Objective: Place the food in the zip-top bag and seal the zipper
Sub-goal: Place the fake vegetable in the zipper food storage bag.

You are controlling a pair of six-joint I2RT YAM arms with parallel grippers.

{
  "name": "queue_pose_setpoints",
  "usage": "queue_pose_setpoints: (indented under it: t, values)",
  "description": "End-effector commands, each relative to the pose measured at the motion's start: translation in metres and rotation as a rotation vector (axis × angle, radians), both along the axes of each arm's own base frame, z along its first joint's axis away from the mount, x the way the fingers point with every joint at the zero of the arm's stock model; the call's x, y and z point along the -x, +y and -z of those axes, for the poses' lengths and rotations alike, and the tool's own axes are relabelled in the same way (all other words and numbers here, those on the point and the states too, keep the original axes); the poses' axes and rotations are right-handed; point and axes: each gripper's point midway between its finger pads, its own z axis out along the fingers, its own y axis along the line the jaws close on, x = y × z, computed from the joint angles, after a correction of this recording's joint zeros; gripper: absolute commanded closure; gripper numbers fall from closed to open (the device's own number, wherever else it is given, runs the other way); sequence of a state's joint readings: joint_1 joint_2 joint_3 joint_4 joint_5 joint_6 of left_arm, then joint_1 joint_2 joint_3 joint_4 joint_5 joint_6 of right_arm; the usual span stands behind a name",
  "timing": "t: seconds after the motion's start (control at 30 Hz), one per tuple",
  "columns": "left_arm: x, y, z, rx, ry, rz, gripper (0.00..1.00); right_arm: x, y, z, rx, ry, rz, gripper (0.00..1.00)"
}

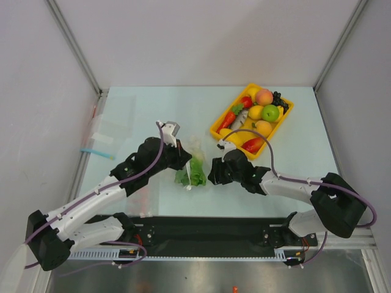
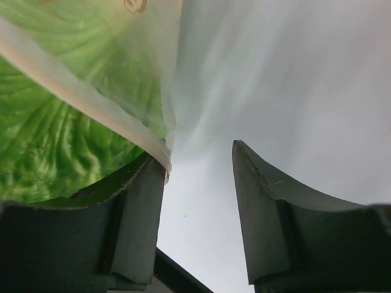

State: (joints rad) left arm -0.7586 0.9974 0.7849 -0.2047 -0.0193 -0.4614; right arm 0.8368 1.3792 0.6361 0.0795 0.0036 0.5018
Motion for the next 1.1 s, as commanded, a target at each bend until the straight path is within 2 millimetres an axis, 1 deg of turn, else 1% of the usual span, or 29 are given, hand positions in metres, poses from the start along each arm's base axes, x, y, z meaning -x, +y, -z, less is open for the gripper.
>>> queue_pose_setpoints:
  t: [0.0, 0.03, 0.07, 0.1, 0.13, 0.17, 0.2, 0.23, 0.3, 0.33, 0.37, 0.4, 0.43, 0.47, 0.5, 0.53, 0.57, 0.6, 0.67, 0.7, 0.73, 0.77, 0.8, 0.87, 0.9, 0.93, 1.0, 1.03, 1.07]
  values:
    - [-0.008, 0.003, -0.041, 0.06, -0.102, -0.024, 1.0, -0.012, 0.014, -0.019, -0.058, -0.048, 0.032, 0.5]
    - [-0.008, 0.003, -0.043, 0.062, -0.105, -0.024, 1.0, -0.012, 0.015, -0.019, -0.062, -0.044, 0.029, 0.55]
    - [-0.009, 0.005, -0.041, 0.048, -0.097, -0.037, 0.99, -0.011, 0.02, -0.023, -0.088, -0.037, 0.016, 0.73]
    - [-0.009, 0.006, -0.042, 0.044, -0.096, -0.042, 0.99, -0.011, 0.022, -0.027, -0.095, -0.043, 0.016, 0.73]
    - [-0.01, 0.006, -0.041, 0.037, -0.09, -0.045, 0.99, -0.011, 0.021, -0.031, -0.1, -0.044, 0.018, 0.92]
    - [-0.01, 0.006, -0.039, 0.03, -0.082, -0.047, 0.99, -0.013, 0.022, -0.04, -0.112, -0.061, 0.021, 1.0]
    - [-0.012, 0.004, -0.039, 0.024, -0.073, -0.046, 0.99, -0.016, 0.021, -0.049, -0.12, -0.082, 0.032, 1.0]
    - [-0.011, 0.003, -0.036, 0.018, -0.06, -0.038, 0.99, -0.019, 0.021, -0.07, -0.135, -0.108, 0.042, 1.0]
    - [-0.01, 0.001, -0.036, 0.002, -0.036, -0.03, 0.99, -0.026, 0.019, -0.096, -0.132, -0.154, 0.055, 1.0]
    - [-0.009, 0.0, -0.037, -0.002, -0.026, -0.02, 0.99, -0.027, 0.017, -0.119, -0.125, -0.165, 0.055, 1.0]
    - [-0.008, -0.001, -0.04, -0.004, -0.022, -0.012, 0.98, -0.031, 0.013, -0.131, -0.101, -0.188, 0.065, 1.0]
    - [-0.008, -0.002, -0.052, 0.001, -0.03, -0.006, 0.97, -0.031, 0.01, -0.139, -0.084, -0.195, 0.069, 1.0]
    - [-0.003, 0.0, -0.046, -0.034, 0.006, 0.005, 0.98, -0.029, 0.007, -0.146, -0.056, -0.185, 0.06, 1.0]
    - [-0.001, 0.001, -0.05, -0.036, 0.009, 0.013, 0.99, -0.033, 0.012, -0.172, -0.075, -0.213, 0.05, 1.0]
    - [0.0, 0.001, -0.054, -0.037, 0.008, 0.017, 0.99, -0.032, 0.013, -0.183, -0.069, -0.219, 0.034, 1.0]
    - [0.001, 0.002, -0.063, -0.029, -0.001, 0.017, 0.99, -0.028, 0.012, -0.183, -0.044, -0.193, 0.012, 1.0]
    - [0.007, -0.003, -0.067, -0.016, 0.012, 0.056, 0.99, -0.027, 0.019, -0.178, -0.029, -0.162, -0.015, 1.0]
    - [0.009, -0.003, -0.076, -0.009, 0.012, 0.067, 0.99, -0.029, 0.025, -0.197, -0.044, -0.183, -0.029, 1.0]
    - [0.013, -0.005, -0.081, -0.01, 0.021, 0.092, 0.99, -0.029, 0.03, -0.194, -0.019, -0.168, -0.046, 1.0]
    - [0.017, -0.003, -0.081, -0.022, 0.033, 0.099, 0.99, -0.031, 0.032, -0.204, -0.031, -0.184, -0.045, 1.0]
    - [0.017, -0.002, -0.087, -0.018, 0.026, 0.098, 0.99, -0.031, 0.03, -0.209, -0.023, -0.19, -0.046, 1.0]
    - [0.018, -0.001, -0.087, -0.023, 0.03, 0.099, 0.99, -0.034, 0.027, -0.214, -0.016, -0.207, -0.028, 1.0]
    - [0.019, 0.001, -0.085, -0.024, 0.04, 0.104, 0.99, -0.034, 0.022, -0.228, -0.034, -0.235, -0.015, 1.0]
    - [0.02, 0.006, -0.084, -0.019, 0.055, 0.112, 1.0, -0.037, 0.013, -0.241, -0.038, -0.273, 0.017, 1.0]
    - [0.021, 0.01, -0.086, -0.013, 0.053, 0.114, 1.0, -0.036, 0.009, -0.246, -0.044, -0.279, 0.023, 1.0]
    - [0.017, 0.02, -0.085, -0.012, 0.062, 0.091, 1.0, -0.035, 0.004, -0.25, -0.041, -0.281, 0.031, 1.0]
    - [0.015, 0.034, -0.088, -0.025, 0.054, 0.057, 1.0, -0.037, -0.002, -0.247, -0.027, -0.275, 0.051, 1.0]
    - [0.009, 0.046, -0.088, -0.036, 0.052, 0.012, 1.0, -0.038, -0.001, -0.246, -0.035, -0.278, 0.054, 1.0]
    - [0.007, 0.051, -0.088, -0.044, 0.052, -0.002, 1.0, -0.034, 0.004, -0.233, -0.029, -0.249, 0.026, 1.0]
